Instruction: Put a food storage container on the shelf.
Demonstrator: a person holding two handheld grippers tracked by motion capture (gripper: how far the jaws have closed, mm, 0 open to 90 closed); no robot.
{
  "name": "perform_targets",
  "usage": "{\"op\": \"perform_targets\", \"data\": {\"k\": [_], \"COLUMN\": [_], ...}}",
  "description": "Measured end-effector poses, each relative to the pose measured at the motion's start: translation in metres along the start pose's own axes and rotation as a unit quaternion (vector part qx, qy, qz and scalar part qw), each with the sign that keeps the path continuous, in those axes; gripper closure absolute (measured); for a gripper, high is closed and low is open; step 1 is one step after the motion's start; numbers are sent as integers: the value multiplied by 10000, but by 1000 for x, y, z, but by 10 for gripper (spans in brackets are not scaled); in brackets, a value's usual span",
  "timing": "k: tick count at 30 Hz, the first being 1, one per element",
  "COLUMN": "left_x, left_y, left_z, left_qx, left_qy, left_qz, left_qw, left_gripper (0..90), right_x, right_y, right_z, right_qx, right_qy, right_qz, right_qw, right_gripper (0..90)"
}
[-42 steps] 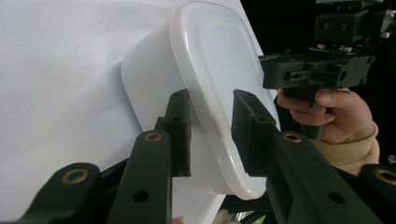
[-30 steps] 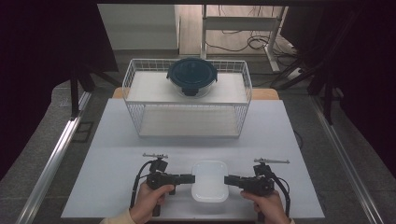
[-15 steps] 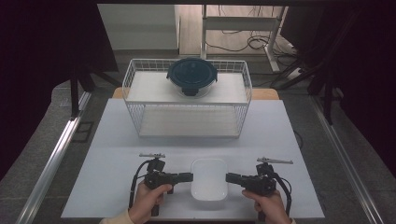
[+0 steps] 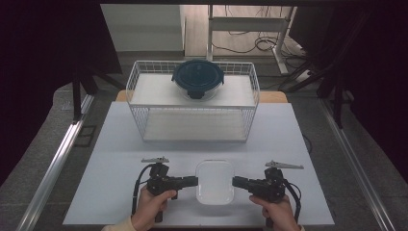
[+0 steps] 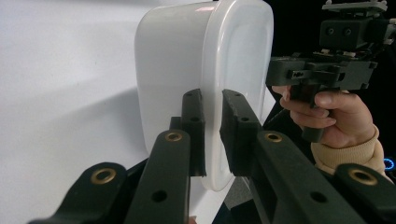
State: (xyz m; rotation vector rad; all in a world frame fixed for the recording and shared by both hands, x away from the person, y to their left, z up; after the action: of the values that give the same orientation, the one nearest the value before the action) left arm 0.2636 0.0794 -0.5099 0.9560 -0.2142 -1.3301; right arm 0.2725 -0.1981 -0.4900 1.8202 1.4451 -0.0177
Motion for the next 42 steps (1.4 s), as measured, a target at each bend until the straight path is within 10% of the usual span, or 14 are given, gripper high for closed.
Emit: {"op": "perform_targets", "data": {"k": [23, 42], "left_x": [-34, -76], "left_y": [23, 102], "left_z": [6, 37], "left_qx": [417, 1155], "left_qy": [275, 495], "left_qz": [336, 841], "left_qw": [9982, 9885], "left_gripper": [803, 801], "right_x": [14, -2], "right_y": [26, 99], "right_z": [-28, -90], "right_qx": [-579, -1356], "right_qy": [174, 245], "right_qz": [82, 526], "right_qw": [9981, 9891], "right_gripper": [803, 803]}}
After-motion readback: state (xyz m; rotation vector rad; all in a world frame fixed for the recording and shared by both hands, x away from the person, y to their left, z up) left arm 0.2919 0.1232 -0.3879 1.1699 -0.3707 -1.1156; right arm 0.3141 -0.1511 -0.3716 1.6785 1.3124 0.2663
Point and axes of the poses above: each handheld gripper's, and its own axes: x roughly forward along the jaws, y roughly out of its top, z roughly to its right, the point moved 4 cm from there along x, roughly forward along the jaws, and after that the axes turned 8 degrees about x, right-handed, at the moved point
